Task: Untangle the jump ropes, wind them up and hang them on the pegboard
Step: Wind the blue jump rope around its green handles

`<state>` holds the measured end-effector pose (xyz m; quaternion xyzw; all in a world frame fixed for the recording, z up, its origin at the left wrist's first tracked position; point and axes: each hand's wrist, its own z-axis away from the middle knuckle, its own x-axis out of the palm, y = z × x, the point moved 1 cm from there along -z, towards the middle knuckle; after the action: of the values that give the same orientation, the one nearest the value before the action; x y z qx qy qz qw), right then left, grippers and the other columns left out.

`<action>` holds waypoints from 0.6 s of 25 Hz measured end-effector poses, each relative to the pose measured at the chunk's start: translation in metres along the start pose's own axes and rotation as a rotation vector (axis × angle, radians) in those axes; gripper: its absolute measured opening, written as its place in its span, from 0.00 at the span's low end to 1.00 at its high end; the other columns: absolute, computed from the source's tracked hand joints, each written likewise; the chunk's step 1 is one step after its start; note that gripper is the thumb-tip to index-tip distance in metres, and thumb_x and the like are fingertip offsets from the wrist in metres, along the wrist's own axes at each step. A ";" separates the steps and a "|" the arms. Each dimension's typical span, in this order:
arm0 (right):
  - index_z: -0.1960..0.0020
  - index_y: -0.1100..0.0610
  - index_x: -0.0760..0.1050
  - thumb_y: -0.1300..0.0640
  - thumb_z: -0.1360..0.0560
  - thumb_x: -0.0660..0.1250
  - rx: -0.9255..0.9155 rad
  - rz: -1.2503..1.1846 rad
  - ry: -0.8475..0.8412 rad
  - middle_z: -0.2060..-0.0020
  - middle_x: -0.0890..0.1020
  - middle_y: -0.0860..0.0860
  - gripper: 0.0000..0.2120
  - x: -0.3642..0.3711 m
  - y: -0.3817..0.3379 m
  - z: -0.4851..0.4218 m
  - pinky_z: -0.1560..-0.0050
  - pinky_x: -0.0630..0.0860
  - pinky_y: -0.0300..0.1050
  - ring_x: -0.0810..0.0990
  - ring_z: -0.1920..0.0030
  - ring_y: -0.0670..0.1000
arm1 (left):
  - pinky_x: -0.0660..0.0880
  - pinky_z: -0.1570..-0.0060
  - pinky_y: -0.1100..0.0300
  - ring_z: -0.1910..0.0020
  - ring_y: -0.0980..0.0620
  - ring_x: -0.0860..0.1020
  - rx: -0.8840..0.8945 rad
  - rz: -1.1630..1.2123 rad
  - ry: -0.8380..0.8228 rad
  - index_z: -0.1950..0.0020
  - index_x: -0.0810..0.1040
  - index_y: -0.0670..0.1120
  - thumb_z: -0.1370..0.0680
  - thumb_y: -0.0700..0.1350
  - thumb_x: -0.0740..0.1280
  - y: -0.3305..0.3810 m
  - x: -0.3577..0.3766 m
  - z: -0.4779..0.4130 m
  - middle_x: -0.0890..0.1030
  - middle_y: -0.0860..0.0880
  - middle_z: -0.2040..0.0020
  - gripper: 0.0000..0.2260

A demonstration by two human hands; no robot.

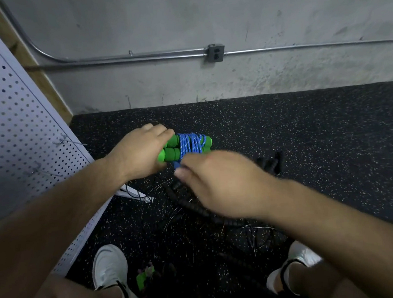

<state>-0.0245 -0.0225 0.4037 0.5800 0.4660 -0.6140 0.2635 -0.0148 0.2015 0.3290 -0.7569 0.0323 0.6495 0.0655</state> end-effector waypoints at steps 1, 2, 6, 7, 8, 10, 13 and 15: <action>0.51 0.51 0.68 0.46 0.15 0.51 0.001 0.034 0.030 0.63 0.75 0.46 0.12 -0.008 0.009 -0.004 0.65 0.64 0.44 0.73 0.65 0.50 | 0.76 0.52 0.53 0.50 0.48 0.75 0.030 0.016 0.004 0.35 0.73 0.48 0.30 0.52 0.76 0.003 0.000 0.001 0.77 0.51 0.47 0.26; 0.50 0.51 0.69 0.46 0.14 0.51 -0.006 0.080 0.086 0.64 0.74 0.44 0.13 -0.014 0.021 -0.008 0.67 0.64 0.43 0.72 0.67 0.48 | 0.75 0.53 0.55 0.51 0.50 0.74 0.064 0.029 0.009 0.36 0.73 0.48 0.29 0.52 0.75 0.008 -0.001 0.001 0.77 0.52 0.48 0.24; 0.45 0.55 0.78 0.48 0.15 0.57 -0.053 0.211 0.251 0.59 0.82 0.50 0.15 -0.014 0.074 -0.027 0.65 0.66 0.44 0.80 0.63 0.57 | 0.76 0.49 0.53 0.51 0.51 0.73 0.195 0.041 0.017 0.35 0.75 0.45 0.32 0.48 0.75 0.032 -0.006 0.006 0.79 0.50 0.45 0.26; 0.44 0.55 0.78 0.48 0.16 0.58 -0.062 0.221 0.247 0.56 0.84 0.51 0.15 -0.012 0.085 -0.030 0.63 0.69 0.45 0.81 0.59 0.58 | 0.77 0.48 0.52 0.53 0.53 0.71 0.233 0.057 0.027 0.36 0.75 0.45 0.33 0.48 0.76 0.038 -0.007 0.008 0.78 0.51 0.46 0.26; 0.43 0.54 0.79 0.47 0.16 0.58 -0.060 0.202 0.232 0.53 0.84 0.51 0.14 -0.011 0.094 -0.031 0.61 0.72 0.47 0.82 0.55 0.58 | 0.76 0.48 0.53 0.53 0.55 0.67 0.270 0.084 0.030 0.38 0.74 0.47 0.33 0.48 0.76 0.045 -0.009 0.010 0.76 0.52 0.48 0.25; 0.42 0.53 0.79 0.47 0.16 0.59 -0.055 0.123 0.180 0.49 0.84 0.50 0.14 -0.010 0.109 -0.035 0.54 0.75 0.48 0.81 0.50 0.55 | 0.73 0.45 0.56 0.52 0.58 0.63 0.304 0.160 0.023 0.38 0.73 0.48 0.32 0.47 0.75 0.057 -0.016 0.013 0.72 0.56 0.49 0.24; 0.45 0.55 0.81 0.49 0.18 0.63 -0.035 -0.055 0.102 0.53 0.84 0.49 0.12 -0.005 0.123 -0.037 0.51 0.78 0.49 0.81 0.53 0.52 | 0.68 0.39 0.60 0.45 0.55 0.71 0.246 0.312 0.074 0.33 0.73 0.47 0.32 0.47 0.74 0.066 -0.035 0.017 0.76 0.53 0.42 0.28; 0.52 0.56 0.79 0.54 0.20 0.66 0.114 -0.393 0.063 0.59 0.82 0.50 0.07 -0.001 0.126 -0.034 0.54 0.79 0.45 0.80 0.59 0.49 | 0.67 0.39 0.63 0.42 0.54 0.73 0.111 0.424 0.137 0.31 0.72 0.47 0.32 0.48 0.75 0.067 -0.048 0.019 0.76 0.52 0.39 0.30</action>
<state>0.1005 -0.0466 0.3748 0.5108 0.5430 -0.6604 0.0905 -0.0493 0.1366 0.3696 -0.7707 0.2307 0.5930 -0.0332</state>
